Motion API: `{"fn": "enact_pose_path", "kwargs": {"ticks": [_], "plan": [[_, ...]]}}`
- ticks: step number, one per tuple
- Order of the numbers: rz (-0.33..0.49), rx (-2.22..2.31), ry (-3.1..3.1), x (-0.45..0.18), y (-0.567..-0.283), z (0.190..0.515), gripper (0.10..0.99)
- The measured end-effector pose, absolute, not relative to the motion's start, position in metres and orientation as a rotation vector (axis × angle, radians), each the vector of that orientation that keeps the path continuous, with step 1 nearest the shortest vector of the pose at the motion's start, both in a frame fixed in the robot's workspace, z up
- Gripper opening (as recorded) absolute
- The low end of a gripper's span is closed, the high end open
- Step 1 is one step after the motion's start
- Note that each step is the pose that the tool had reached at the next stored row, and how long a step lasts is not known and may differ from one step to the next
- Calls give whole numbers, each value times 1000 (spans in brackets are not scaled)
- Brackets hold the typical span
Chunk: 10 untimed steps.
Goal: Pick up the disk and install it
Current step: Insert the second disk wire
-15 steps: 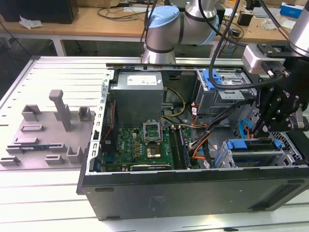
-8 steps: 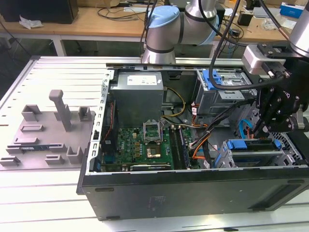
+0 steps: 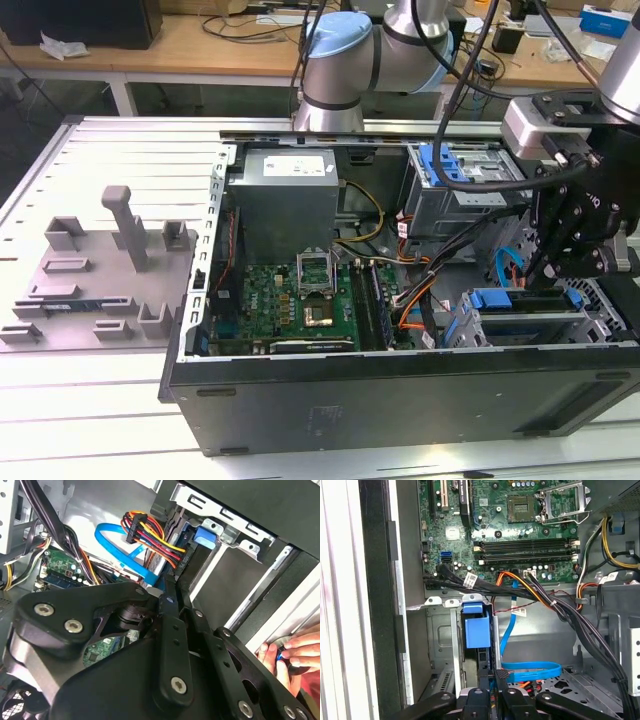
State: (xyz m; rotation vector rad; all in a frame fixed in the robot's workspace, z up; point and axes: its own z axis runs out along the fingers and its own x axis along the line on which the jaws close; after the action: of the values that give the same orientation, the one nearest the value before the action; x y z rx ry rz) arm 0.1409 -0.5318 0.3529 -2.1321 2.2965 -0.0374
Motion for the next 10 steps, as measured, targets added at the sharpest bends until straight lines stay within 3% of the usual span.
{"fn": "enact_pose_path", "kwargs": {"ticks": [10], "plan": [[-35,-2133,2298,143,-534,351,165]]}}
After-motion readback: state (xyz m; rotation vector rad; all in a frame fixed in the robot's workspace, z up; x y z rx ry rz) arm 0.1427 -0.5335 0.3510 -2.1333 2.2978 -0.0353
